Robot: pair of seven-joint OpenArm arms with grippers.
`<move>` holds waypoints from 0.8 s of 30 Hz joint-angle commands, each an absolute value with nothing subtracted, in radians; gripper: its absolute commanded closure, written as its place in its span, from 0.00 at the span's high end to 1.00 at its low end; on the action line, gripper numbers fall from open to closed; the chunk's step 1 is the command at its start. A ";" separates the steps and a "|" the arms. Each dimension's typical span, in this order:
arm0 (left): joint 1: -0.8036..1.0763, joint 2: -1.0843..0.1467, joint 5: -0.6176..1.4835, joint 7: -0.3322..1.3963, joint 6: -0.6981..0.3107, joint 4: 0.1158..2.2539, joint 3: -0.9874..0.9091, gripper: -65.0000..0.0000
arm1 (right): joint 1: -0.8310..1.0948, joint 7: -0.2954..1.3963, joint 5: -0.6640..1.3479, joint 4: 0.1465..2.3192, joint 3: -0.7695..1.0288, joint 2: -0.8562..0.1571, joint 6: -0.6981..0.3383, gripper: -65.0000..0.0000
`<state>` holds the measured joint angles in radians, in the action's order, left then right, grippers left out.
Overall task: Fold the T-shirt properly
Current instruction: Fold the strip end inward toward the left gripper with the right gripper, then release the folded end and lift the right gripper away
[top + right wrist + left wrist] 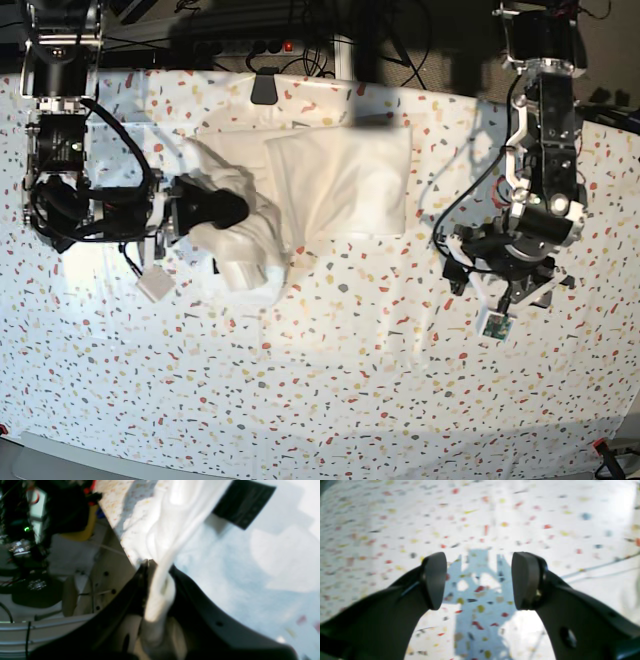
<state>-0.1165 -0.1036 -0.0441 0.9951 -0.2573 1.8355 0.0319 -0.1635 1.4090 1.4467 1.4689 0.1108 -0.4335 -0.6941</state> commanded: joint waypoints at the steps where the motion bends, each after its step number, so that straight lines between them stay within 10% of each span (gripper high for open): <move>1: -0.136 -0.104 -0.038 0.972 -0.249 1.858 0.033 0.61 | -0.183 1.396 1.484 1.494 0.100 -0.430 -0.698 0.00; 24: -0.136 -0.103 -0.037 0.972 -0.220 1.859 0.033 0.61 | -0.210 1.391 1.147 1.505 -0.096 0.002 -0.698 0.00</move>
